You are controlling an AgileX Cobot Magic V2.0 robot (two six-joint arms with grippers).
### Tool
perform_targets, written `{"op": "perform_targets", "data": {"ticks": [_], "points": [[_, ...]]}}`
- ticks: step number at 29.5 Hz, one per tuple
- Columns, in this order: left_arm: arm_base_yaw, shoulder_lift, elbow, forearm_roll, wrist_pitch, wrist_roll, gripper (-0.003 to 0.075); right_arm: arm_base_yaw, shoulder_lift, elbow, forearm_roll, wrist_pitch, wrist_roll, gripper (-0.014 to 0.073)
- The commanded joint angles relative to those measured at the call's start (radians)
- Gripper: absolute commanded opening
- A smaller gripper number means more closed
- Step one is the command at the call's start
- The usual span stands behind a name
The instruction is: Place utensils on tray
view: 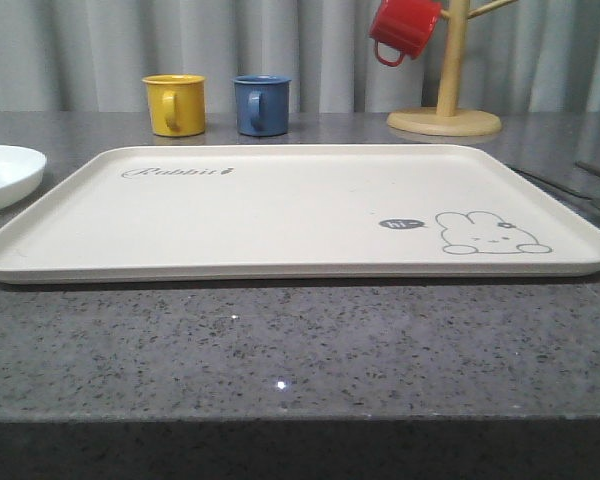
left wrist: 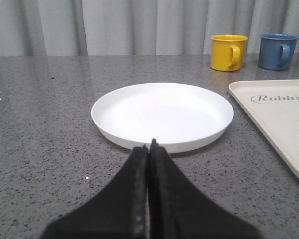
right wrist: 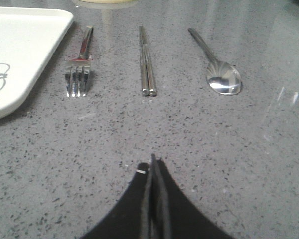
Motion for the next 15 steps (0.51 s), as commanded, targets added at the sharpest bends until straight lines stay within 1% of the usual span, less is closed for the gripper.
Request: {"op": "perform_targets", "data": {"ticks": [1,8,15], "points": [[0.002,-0.022,0.002,-0.007,-0.083,-0.008,-0.0018,-0.007,-0.020,-0.012,-0.013,-0.078,-0.007,-0.0069],[0.002,-0.022,0.002,-0.007,-0.083,-0.008,-0.0018,-0.007,-0.020,-0.012,-0.013,-0.081,-0.007,-0.0069],[0.002,-0.022,0.002,-0.007,-0.083,-0.008,-0.0018,-0.007,-0.020,-0.012,-0.014,-0.140,-0.007,-0.0069]]}}
